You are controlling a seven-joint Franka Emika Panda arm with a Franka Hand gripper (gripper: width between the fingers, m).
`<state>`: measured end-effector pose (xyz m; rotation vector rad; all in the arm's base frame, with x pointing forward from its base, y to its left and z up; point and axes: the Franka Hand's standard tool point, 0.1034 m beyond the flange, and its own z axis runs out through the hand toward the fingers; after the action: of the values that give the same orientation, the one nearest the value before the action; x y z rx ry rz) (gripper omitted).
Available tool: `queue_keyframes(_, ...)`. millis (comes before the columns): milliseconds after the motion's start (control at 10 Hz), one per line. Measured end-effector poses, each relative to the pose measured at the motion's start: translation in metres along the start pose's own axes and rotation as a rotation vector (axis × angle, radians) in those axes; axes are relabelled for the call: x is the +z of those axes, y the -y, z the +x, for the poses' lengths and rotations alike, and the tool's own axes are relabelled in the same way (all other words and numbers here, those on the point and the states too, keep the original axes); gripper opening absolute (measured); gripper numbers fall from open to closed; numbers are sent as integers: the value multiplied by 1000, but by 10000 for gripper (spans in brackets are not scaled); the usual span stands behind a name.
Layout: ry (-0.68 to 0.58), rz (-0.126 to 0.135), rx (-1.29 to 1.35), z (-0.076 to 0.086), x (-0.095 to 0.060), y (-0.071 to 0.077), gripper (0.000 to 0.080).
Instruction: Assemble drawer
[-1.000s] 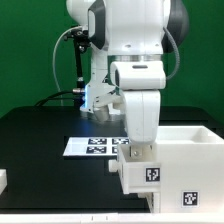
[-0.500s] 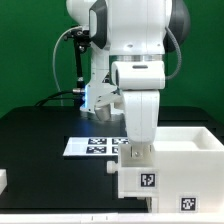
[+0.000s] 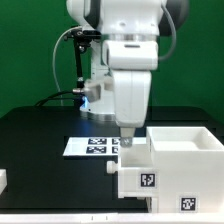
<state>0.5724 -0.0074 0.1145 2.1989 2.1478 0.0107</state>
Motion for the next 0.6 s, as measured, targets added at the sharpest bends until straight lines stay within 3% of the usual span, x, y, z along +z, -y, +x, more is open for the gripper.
queue_keyframes(300, -5, 12, -24, -21, 17, -8, 646)
queue_keyframes(600, -22, 19, 13, -31, 44, -1, 649)
